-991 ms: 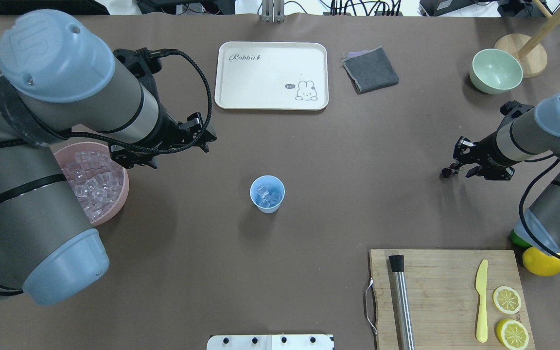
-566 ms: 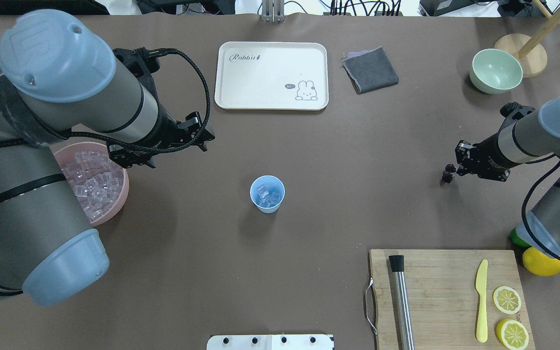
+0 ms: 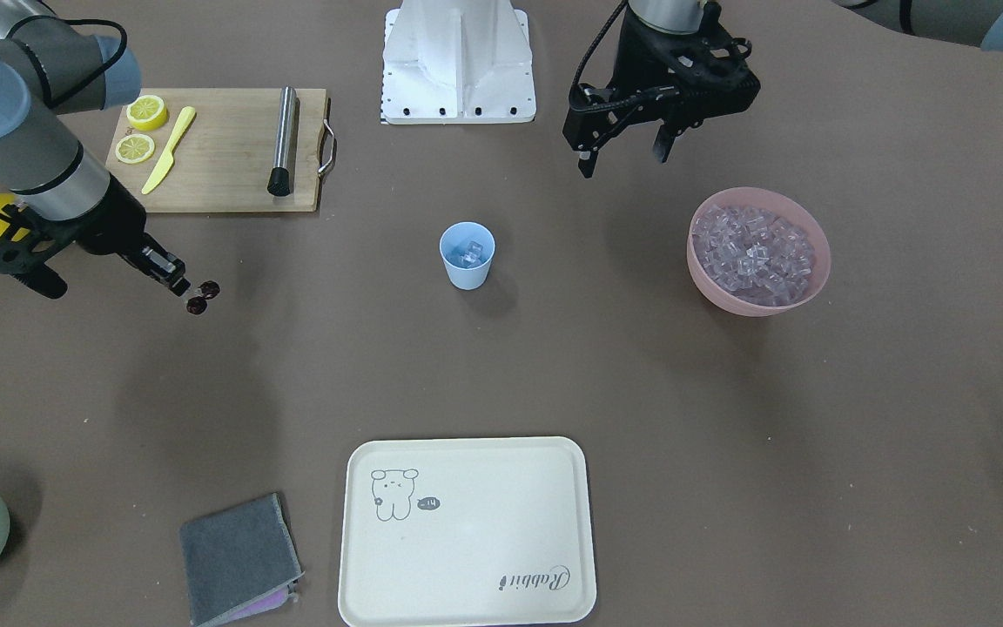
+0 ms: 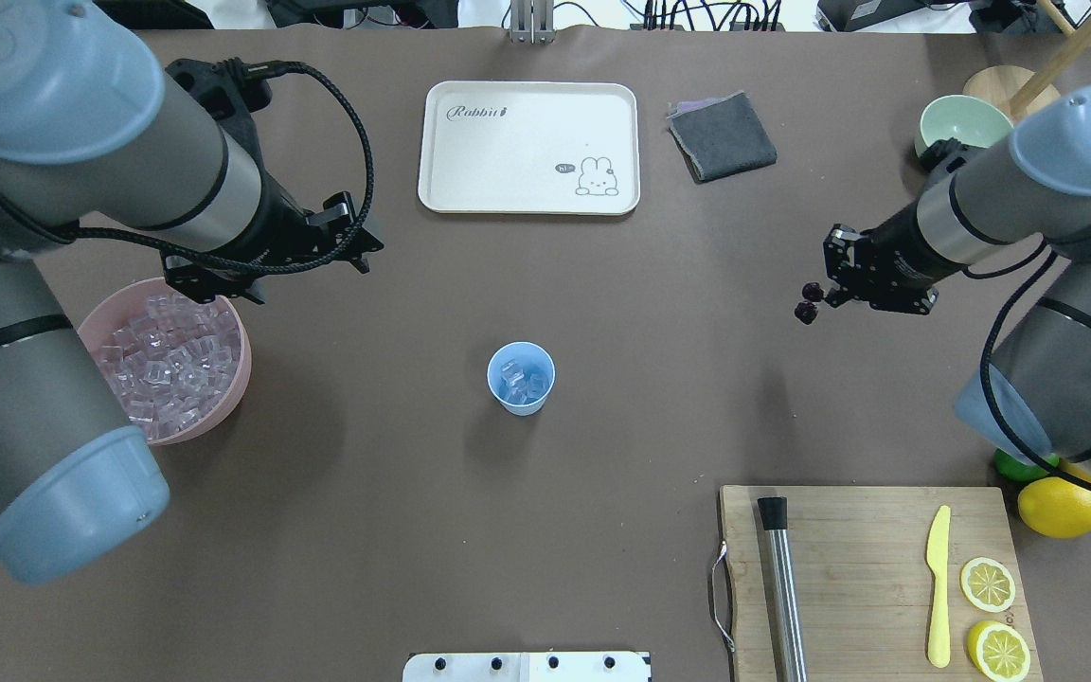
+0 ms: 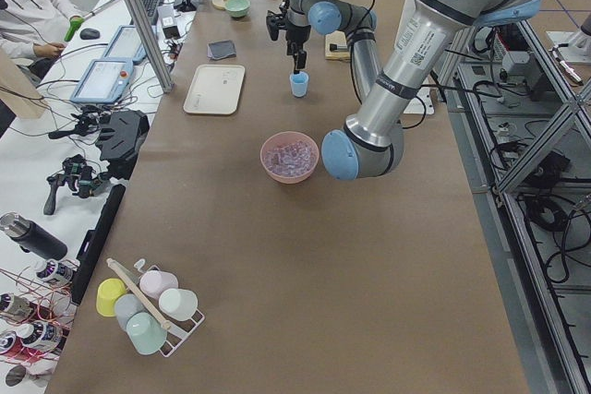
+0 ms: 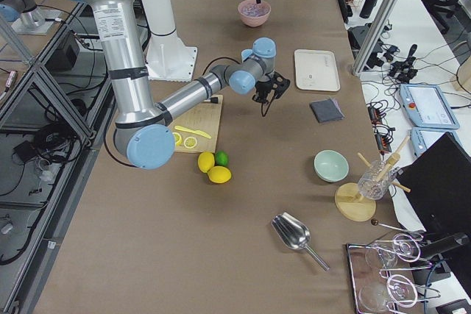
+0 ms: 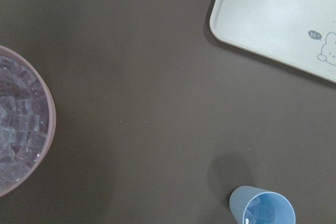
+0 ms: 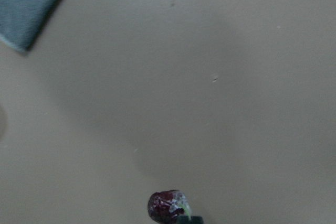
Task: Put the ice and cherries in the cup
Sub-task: 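Carry the cherries with the right gripper over the light-blue cup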
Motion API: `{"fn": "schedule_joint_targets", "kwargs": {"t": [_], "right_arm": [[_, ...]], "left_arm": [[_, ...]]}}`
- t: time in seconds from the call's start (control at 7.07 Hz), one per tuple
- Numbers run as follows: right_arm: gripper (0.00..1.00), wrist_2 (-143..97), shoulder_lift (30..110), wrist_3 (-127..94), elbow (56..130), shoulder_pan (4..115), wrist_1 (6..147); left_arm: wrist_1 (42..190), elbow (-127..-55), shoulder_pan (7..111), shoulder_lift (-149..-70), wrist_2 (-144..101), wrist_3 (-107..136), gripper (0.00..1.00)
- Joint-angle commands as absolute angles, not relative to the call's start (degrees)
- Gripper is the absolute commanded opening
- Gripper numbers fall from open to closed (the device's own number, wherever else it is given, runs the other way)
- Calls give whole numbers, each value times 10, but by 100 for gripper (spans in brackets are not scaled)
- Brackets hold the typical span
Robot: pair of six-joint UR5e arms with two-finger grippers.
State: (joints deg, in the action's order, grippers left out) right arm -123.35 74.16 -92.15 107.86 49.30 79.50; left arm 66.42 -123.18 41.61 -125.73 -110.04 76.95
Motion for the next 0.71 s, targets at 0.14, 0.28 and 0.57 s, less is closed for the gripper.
{"fn": "schedule_joint_targets", "kwargs": {"t": [0.14,0.28,0.57], "right_arm": [[0,-1233,566,-1018,1102,456,909],[0,-1208,520,-1030,1102,424,961],[0,-1153,492,-1041,1107,376,993]], "left_arm": [[635,-1231,453,-1212,-1107,624,97],[635,-1221,454,-1211,-1107,616,97],[643,-1213,474,-1189,-1138,555,97]]}}
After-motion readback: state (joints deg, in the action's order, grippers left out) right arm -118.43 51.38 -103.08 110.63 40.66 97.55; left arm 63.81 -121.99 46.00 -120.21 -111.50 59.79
